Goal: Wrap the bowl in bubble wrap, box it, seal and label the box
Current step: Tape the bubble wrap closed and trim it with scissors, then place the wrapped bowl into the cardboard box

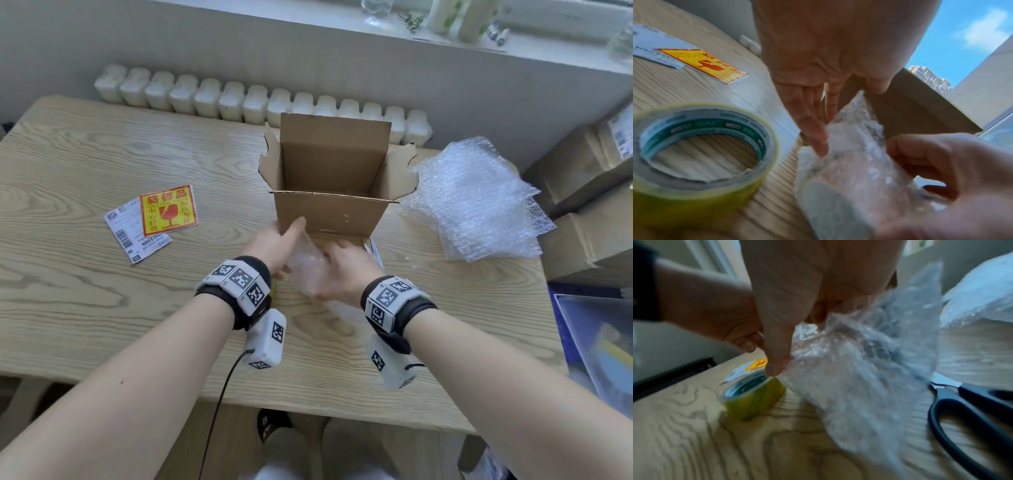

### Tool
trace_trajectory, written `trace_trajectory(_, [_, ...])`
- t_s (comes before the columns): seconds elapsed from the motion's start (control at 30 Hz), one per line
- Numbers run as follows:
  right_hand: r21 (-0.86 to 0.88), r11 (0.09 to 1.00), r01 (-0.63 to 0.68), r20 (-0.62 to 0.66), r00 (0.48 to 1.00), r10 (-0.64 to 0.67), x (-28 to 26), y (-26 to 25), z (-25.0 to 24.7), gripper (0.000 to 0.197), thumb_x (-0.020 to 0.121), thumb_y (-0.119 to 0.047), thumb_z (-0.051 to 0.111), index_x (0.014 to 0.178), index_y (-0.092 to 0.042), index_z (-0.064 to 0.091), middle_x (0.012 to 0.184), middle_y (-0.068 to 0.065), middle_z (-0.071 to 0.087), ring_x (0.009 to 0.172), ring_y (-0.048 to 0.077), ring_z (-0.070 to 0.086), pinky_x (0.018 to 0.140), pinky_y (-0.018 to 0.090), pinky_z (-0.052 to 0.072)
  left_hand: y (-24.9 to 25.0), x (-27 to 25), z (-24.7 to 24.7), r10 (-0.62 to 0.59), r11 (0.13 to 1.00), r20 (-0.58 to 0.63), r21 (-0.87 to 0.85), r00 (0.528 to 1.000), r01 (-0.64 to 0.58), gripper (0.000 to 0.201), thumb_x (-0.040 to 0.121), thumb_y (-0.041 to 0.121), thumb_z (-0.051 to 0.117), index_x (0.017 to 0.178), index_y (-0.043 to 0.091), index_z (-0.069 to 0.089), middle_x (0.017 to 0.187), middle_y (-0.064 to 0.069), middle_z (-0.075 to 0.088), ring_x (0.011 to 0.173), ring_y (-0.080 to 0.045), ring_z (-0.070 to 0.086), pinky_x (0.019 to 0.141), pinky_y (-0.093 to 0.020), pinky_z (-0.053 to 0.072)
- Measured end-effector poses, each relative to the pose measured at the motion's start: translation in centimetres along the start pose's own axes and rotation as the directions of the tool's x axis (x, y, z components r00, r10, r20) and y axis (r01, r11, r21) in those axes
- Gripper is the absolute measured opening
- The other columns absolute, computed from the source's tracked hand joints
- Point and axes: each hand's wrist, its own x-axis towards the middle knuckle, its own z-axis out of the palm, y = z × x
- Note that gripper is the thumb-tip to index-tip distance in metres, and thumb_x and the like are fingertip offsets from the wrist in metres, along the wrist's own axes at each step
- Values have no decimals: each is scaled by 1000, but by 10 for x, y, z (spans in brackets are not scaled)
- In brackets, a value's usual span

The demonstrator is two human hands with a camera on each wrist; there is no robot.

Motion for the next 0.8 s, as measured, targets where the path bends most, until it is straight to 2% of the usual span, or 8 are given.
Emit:
trace_trajectory(0.1, [-40,990,132,-36,990,-134,-7,-2,7,67,66,-33,78,123,-16,47,121,5,48,115,25,44,93,33,38,6,-5,3,-93,994,94,-55,991,99,56,84,67,45,109,17,46,90,-6,56,71,-28,65,60,-35,55])
trace_trajectory(0.2, [140,986,90,53,994,-99,-12,4,2,49,65,-36,82,105,-24,57,103,-2,55,98,17,49,77,29,40,-7,-10,-2,-162,984,145,96,976,149,36,78,31,71,103,17,50,98,-9,61,83,-25,62,72,-36,56])
trace_trajectory(0.3, [307,951,-40,112,994,5,-20,21,-1,29,69,-44,79,84,-21,69,85,-6,64,84,14,59,72,30,48,-22,-19,-4,-247,950,245,253,937,184,67,72,16,77,129,19,41,118,-12,55,101,-30,59,79,-38,54])
trace_trajectory(0.4, [227,965,-131,133,986,103,-32,40,9,42,72,-36,79,107,-21,62,100,-5,59,94,15,58,74,28,47,-30,-27,-1,-198,935,221,334,955,117,91,74,15,77,147,17,22,139,-15,44,114,-32,54,86,-38,50])
trace_trajectory(0.5, [239,941,-240,212,959,190,-43,51,19,67,73,-45,77,129,-25,48,110,-4,57,97,13,56,77,24,44,-30,-28,0,-173,922,204,376,964,86,85,77,28,76,145,9,29,141,-12,44,121,-30,50,86,-34,46])
trace_trajectory(0.6, [296,912,-286,327,927,184,-44,49,22,88,74,-55,72,144,-17,36,134,4,53,116,19,56,98,30,46,-29,-28,-1,-193,909,199,405,961,99,80,78,35,74,141,3,35,137,-13,48,119,-29,52,88,-35,47])
trace_trajectory(0.7, [210,929,-304,375,903,211,-44,40,31,96,70,-56,75,146,-13,34,142,7,48,125,23,50,104,35,42,-30,-30,5,-203,915,191,385,960,117,76,77,33,76,135,0,40,123,-13,54,104,-26,54,81,-33,46])
trace_trajectory(0.8, [192,927,-323,338,908,247,-44,34,37,76,68,-51,79,129,-12,53,120,4,62,108,21,59,91,33,50,-33,-35,13,-182,925,167,364,969,111,76,75,32,78,135,0,42,128,-13,54,112,-27,54,87,-33,46])
